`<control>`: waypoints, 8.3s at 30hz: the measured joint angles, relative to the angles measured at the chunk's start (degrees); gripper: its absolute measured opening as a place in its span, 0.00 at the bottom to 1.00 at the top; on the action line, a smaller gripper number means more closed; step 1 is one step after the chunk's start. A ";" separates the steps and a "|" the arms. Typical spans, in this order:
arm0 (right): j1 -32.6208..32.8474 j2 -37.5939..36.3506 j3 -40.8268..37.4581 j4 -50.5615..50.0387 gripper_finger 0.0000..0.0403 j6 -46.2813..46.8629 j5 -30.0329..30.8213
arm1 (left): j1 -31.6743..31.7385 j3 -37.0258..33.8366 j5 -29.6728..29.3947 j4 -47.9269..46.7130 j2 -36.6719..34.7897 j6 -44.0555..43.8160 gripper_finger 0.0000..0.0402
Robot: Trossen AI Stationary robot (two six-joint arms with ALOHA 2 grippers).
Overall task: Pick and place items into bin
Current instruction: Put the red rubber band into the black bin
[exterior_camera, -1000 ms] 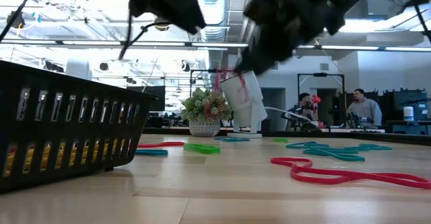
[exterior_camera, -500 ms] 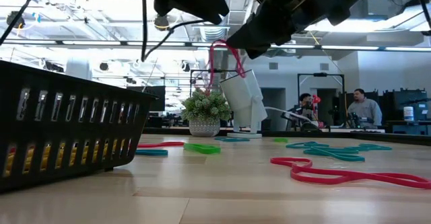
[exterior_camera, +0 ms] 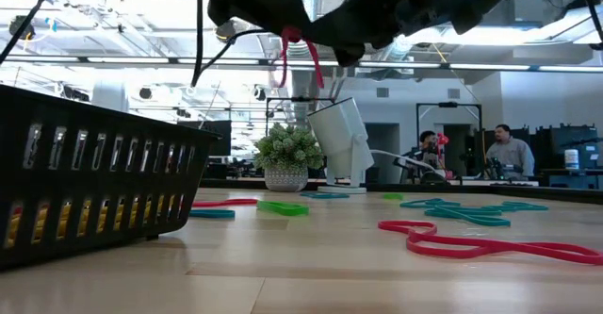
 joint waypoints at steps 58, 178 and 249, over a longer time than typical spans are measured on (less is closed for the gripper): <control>0.04 0.48 -1.95 -20.01 0.16 5.18 -0.04 | -17.94 -14.36 24.67 -16.72 0.09 -42.34 0.00; 0.28 4.17 -1.97 -4.89 0.16 7.67 0.15 | 4.89 -14.63 11.56 -0.16 -1.12 -9.87 0.00; -1.97 4.20 -1.95 0.97 0.16 4.70 -0.04 | -13.42 5.29 36.57 -30.95 20.74 -14.49 0.00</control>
